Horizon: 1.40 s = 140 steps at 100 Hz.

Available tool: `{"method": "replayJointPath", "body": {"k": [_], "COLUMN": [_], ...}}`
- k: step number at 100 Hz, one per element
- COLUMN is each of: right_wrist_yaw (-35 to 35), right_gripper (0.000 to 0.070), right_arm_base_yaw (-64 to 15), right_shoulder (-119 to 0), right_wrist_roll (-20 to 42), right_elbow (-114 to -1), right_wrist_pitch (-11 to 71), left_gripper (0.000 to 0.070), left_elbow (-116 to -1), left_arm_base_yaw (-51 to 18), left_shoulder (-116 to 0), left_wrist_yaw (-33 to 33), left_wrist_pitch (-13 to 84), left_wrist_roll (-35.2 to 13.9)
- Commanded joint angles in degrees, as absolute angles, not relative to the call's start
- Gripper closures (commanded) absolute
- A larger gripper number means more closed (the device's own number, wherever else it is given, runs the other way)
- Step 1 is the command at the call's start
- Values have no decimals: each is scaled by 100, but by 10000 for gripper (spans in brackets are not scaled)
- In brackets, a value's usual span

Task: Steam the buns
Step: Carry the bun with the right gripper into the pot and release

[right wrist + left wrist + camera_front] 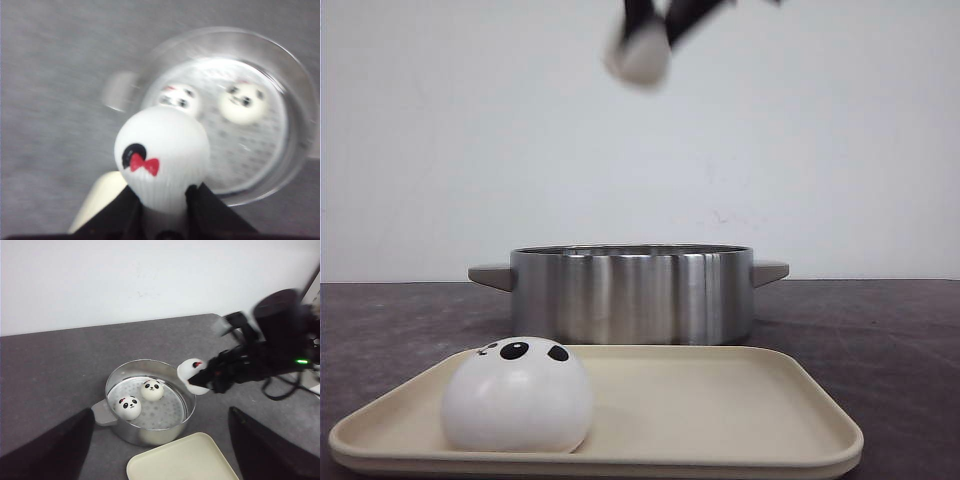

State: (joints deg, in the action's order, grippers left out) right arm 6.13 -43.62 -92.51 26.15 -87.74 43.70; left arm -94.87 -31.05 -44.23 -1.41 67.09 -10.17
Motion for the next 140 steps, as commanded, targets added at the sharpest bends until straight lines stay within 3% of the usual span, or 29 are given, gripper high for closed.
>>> {"method": "replayJointPath", "body": {"k": [1, 41, 46, 58, 64, 87, 126, 140], "right_wrist_yaw": [499, 285, 281, 285, 290, 272, 242, 145], "right_gripper": [697, 690, 642, 420, 365, 282, 275, 185], "right_arm_base_yaw": [-4241, -3750, -3747, -3736, -3736, -3730, -3730, -3730], "right_shoulder": [-9609, -10770, -10820, -10822, -10822, -10822, -10822, -10822], "right_wrist_roll": [2429, 2217, 2176, 2069, 1999, 1900, 1710, 1625], "right_elbow": [-8851, -8849, -8849, -8849, -8849, -8849, -8849, -8849], "right_wrist_pitch": [4375, 4189, 4195, 4226, 4213, 4292, 4425, 4477], "left_gripper": [184, 184, 184, 184, 184, 184, 184, 185], "left_elbow": [-9598, -9598, -9598, -9598, -9598, -9598, -9594, -9594], "left_arm_base_yaw": [-3153, -3153, -3153, -3151, -3151, -3151, -3151, -3151], "left_shoulder": [-4453, -4453, -4453, -4453, -4453, -4453, -4456, -4456], "left_wrist_yaw": [-126, -126, -123, -126, -126, -126, -123, -123], "left_wrist_pitch": [6650, 6753, 6792, 6829, 6823, 6836, 7118, 7214], "left_wrist_roll": [-961, -963, -963, -965, -967, -974, -993, -993]}}
